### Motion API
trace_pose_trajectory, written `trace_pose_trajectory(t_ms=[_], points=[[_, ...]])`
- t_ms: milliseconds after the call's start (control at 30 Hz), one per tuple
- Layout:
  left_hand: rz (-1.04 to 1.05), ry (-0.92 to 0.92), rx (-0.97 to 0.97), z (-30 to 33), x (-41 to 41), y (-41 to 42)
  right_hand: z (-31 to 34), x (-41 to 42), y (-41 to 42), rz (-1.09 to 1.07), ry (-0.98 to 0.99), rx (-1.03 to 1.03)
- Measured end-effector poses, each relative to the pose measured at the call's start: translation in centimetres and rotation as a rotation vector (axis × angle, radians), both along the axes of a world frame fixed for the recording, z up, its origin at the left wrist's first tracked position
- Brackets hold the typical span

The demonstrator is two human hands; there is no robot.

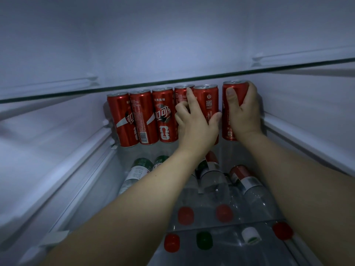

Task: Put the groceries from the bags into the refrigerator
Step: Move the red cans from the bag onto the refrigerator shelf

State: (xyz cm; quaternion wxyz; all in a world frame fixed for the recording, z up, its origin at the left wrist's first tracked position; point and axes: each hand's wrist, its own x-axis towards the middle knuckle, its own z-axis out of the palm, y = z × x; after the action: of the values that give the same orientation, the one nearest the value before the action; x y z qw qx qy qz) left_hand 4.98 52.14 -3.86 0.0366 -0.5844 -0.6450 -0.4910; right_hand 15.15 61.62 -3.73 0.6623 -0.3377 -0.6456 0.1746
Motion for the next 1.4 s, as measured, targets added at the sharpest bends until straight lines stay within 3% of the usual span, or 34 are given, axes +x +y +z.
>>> trace_pose_trajectory(t_ms=[400, 800, 1133, 1400], points=[[0.008, 0.041, -0.105, -0.4, 0.0, -0.2, -0.7, -0.5, 0.2, -0.12, -0.114, -0.031], [0.002, 0.141, 0.01, -0.9, -0.3, -0.2, -1.0, -0.7, 0.9, -0.051, -0.084, -0.034], [-0.04, 0.241, -0.135, -1.3, -0.1, 0.1, -1.3, -1.1, 1.8, 0.036, -0.149, -0.111], [-0.054, 0.208, -0.204, -1.0, -0.1, 0.3, -1.2, -1.0, 1.6, 0.038, -0.14, -0.133]])
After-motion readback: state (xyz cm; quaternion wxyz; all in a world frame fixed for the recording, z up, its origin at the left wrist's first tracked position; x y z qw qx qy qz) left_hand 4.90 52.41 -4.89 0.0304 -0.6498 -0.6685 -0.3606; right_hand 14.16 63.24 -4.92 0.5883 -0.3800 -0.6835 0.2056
